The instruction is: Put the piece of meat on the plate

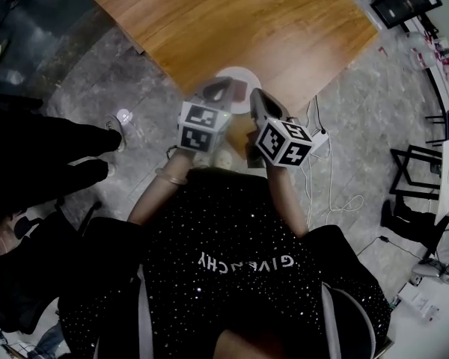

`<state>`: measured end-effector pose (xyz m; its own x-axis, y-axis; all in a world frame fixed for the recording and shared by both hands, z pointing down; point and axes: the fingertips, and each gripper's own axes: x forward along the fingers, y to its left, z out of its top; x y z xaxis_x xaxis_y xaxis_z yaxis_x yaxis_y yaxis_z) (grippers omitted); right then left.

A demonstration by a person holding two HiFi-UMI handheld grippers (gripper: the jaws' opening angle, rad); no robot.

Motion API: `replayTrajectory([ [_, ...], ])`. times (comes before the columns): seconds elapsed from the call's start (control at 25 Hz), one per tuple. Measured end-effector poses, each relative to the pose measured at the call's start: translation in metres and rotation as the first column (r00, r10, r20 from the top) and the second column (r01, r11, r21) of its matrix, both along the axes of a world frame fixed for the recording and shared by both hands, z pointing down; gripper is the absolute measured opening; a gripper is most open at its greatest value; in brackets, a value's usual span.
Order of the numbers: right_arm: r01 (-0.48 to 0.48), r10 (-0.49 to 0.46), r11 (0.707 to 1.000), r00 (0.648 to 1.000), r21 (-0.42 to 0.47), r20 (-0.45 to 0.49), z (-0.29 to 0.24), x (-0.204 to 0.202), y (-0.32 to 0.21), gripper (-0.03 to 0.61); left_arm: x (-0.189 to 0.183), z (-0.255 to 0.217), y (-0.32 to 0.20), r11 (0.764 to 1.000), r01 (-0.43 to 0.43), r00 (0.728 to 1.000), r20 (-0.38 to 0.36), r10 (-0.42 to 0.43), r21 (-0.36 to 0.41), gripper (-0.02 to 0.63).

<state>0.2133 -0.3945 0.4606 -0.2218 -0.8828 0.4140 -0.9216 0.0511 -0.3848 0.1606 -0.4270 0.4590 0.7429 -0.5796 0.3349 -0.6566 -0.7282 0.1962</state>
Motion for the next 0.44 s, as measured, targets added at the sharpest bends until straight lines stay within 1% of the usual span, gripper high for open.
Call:
replayTrajectory([
  [0.2, 0.002, 0.005, 0.998, 0.994, 0.065, -0.105, -0.016, 0.000, -0.005, 0.011, 0.003, -0.014, -0.015, 0.996, -0.019, 1.000, -0.004, 0.019, 0.082, 0.011],
  [0.44, 0.002, 0.007, 0.996, 0.995, 0.092, -0.099, -0.023, -0.002, -0.020, 0.011, 0.002, -0.029, -0.031, 0.987, -0.034, 0.999, -0.022, 0.038, 0.157, 0.011],
])
